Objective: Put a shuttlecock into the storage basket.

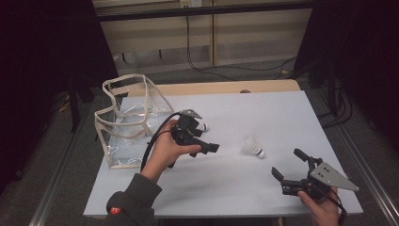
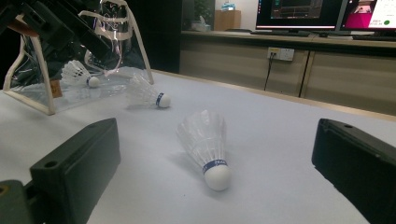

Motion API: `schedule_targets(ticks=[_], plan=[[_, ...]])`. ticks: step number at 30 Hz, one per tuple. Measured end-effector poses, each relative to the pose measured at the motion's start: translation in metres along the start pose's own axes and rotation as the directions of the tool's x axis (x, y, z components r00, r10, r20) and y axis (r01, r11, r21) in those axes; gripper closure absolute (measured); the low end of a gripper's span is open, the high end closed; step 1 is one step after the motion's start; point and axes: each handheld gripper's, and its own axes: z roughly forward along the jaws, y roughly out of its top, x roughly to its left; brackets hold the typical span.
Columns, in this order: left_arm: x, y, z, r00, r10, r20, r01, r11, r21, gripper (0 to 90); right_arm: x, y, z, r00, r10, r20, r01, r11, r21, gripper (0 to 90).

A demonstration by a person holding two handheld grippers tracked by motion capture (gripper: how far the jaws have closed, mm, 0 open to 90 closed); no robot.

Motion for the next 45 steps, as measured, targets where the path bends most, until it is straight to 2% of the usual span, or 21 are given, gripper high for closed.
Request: schedule_targets(ticks=[14, 20, 25, 39, 45], plan=[[-0.002, -0.001, 0.011, 0.9997, 0.023, -0.009, -0.023, 0.9997, 0.004, 7.1, 0.0, 0.0, 0.0, 1.0, -0.002, 0.002, 0.002, 1.0, 0.002, 1.5], [-0.003, -0.001, 0.017, 1.0, 0.008, 0.0, -0.008, 0.9998, -0.019, 7.7, 0.0, 0.0, 0.001, 1.0, -0.003, 0.003, 0.003, 1.0, 0.002, 1.4], [-0.003, -0.001, 0.023, 0.9999, 0.016, 0.001, -0.016, 0.9999, -0.005, 7.5, 0.0, 0.0, 0.001, 1.0, -0.004, 0.003, 0.004, 1.0, 0.001, 1.4], [-0.002, -0.002, 0.038, 1.0, -0.001, 0.004, 0.001, 0.9999, 0.013, 3.2, 0.0, 0.0, 0.001, 1.0, -0.004, 0.002, 0.004, 1.0, 0.0, 1.4], [-0.003, -0.001, 0.044, 0.9995, -0.03, -0.002, 0.03, 0.9995, 0.01, 2.1, 0.0, 0.0, 0.0, 1.0, -0.003, 0.003, 0.003, 1.0, 0.001, 1.4]])
